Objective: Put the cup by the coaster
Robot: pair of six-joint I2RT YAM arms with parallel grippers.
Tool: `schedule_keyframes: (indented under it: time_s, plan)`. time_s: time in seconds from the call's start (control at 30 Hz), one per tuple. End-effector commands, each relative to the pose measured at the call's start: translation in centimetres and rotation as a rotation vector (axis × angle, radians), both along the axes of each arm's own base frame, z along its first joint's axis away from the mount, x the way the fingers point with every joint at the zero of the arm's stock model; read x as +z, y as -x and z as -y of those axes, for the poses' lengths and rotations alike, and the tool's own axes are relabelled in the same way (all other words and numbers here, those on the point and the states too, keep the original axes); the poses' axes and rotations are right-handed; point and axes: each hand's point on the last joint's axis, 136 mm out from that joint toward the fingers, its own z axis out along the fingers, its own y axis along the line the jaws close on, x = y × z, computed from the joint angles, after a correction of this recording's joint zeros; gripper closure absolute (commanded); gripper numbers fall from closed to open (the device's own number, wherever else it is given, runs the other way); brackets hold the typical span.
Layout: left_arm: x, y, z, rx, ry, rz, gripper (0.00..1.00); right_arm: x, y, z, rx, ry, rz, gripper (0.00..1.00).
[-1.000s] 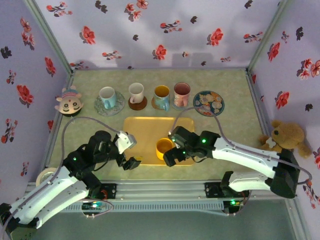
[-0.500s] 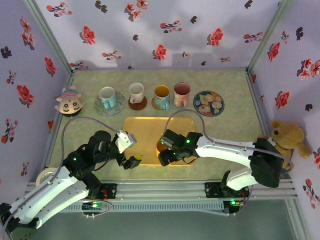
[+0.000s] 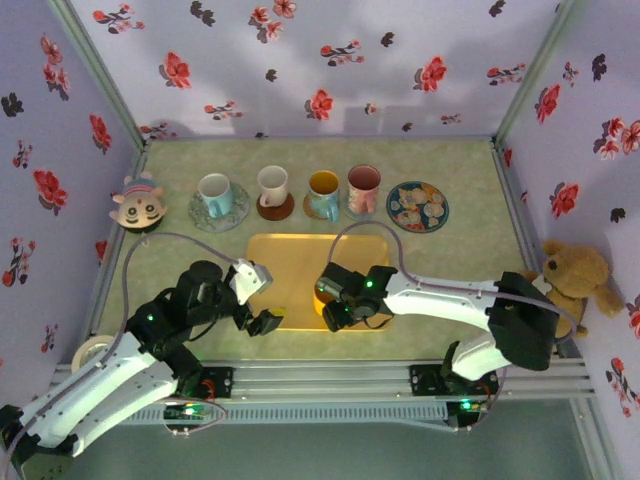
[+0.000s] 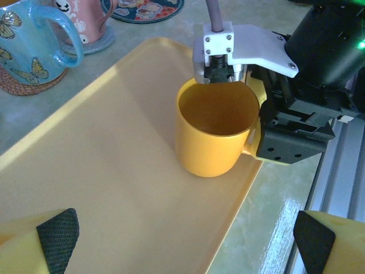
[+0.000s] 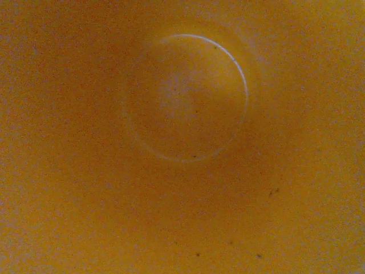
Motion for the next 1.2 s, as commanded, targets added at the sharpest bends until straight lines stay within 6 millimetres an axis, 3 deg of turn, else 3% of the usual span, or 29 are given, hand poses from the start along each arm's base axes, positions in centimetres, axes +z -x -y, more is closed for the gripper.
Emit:
schedule_keyframes:
  time_s: [0.0,0.63,1.0,1.17]
  plan:
    - [0.0,-0.3,0.1,0.02,0.004,-0.003,0.0,-0.3,-0.4,1.2,-0.027,0.064,0.025,0.47]
    - [-0.3,-0.7,0.2,0.035,-0.013,-0.013,0.0,0.0,-0.9,1.4,-0.047,0.066,0.056,0.75]
    - [-0.5,-1.3,-0.1,0.071,-0.022,-0.011,0.0,0.6,-1.3,1.2,-0.042,0.059,0.078,1.0]
    - [-0.3,-1.4,-0.1,0.082,-0.019,-0.015,0.0,1.5,-1.6,1.1,-0.043,0.041,0.106,1.0]
